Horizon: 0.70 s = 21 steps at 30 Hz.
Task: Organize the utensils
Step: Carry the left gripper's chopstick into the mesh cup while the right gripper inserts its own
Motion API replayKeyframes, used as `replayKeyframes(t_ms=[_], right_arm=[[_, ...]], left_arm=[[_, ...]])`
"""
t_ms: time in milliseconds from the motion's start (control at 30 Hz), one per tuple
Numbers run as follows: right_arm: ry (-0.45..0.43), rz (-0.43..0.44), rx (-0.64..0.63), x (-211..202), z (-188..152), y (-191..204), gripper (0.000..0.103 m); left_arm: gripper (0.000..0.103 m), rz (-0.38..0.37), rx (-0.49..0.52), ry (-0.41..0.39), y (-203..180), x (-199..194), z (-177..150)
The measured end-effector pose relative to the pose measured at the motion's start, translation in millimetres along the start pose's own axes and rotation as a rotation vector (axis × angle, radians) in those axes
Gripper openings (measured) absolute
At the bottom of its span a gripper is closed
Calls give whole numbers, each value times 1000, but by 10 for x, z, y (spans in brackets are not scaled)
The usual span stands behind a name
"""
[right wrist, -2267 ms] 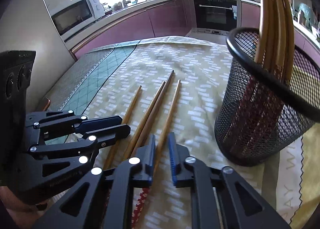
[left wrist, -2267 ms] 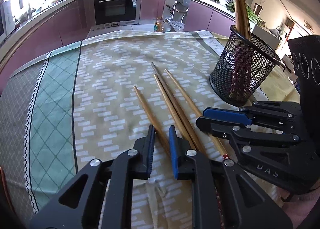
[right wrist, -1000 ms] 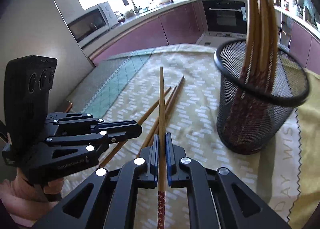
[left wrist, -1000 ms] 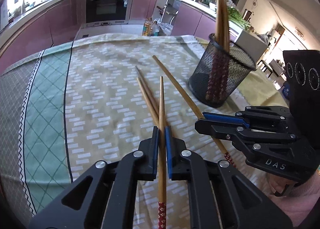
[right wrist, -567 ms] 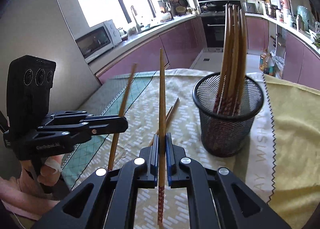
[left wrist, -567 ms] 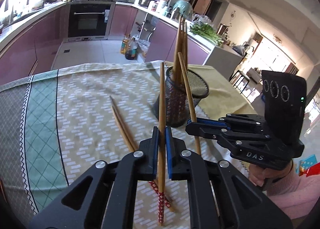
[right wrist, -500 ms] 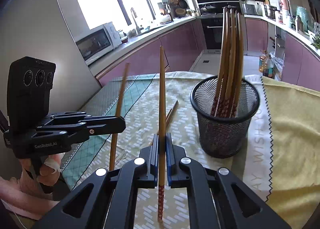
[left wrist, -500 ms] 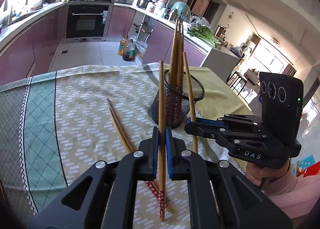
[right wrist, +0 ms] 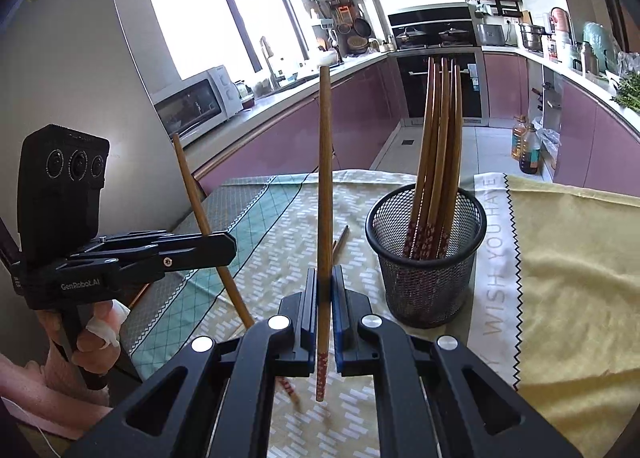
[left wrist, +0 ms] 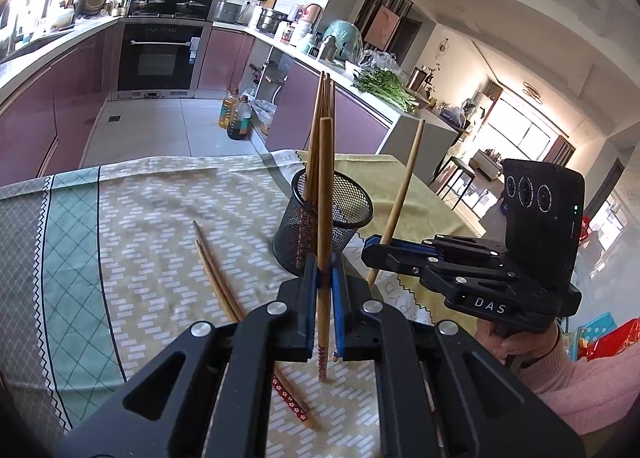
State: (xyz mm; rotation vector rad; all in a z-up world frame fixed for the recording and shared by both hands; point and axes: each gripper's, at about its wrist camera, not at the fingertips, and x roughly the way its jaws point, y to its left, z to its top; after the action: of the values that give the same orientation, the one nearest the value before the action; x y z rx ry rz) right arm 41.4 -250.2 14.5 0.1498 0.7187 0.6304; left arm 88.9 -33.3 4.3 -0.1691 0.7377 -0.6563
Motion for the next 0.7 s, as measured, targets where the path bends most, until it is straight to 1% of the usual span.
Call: replayKeyframes(t_ms=[700], right_arm=[[-63, -10, -26, -118, 170, 26, 6]], left_arm=[[7, -4, 18, -44, -52, 20, 147]])
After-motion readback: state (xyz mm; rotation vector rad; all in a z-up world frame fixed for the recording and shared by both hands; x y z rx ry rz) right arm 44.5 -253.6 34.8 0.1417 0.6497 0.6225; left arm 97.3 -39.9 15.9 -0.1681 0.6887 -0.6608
